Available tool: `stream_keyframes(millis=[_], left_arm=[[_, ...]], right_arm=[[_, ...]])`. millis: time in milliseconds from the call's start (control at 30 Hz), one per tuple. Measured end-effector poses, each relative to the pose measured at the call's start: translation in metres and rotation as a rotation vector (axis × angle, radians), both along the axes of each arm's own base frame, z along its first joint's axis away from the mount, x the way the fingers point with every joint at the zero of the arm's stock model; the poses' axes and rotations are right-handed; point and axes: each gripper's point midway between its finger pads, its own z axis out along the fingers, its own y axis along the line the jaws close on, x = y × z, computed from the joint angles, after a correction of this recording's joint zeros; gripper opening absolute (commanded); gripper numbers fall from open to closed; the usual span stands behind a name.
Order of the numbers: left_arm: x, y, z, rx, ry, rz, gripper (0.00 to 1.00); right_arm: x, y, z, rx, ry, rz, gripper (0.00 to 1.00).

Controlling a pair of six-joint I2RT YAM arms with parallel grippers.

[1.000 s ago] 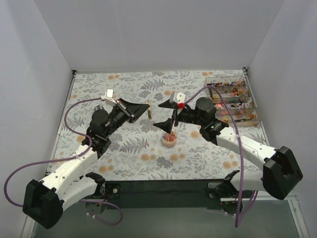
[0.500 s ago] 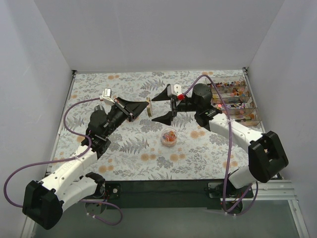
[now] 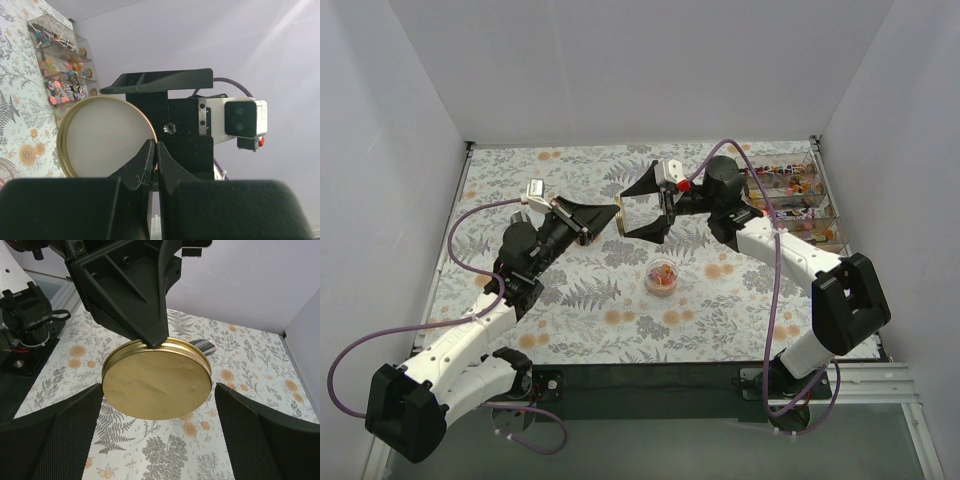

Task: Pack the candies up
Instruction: Adjust the bottle lid.

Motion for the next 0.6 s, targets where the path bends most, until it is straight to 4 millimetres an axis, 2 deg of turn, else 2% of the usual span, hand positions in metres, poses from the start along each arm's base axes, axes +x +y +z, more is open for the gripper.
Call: stream_keyframes(millis=[600], left_arm=[[0.0016, 0.0016, 0.0013, -0.007, 0.002, 0.018, 0.00]], right_arm=[[-0.0084, 0.0016, 0.0083, 0.022, -0.016, 0.066, 0.98]])
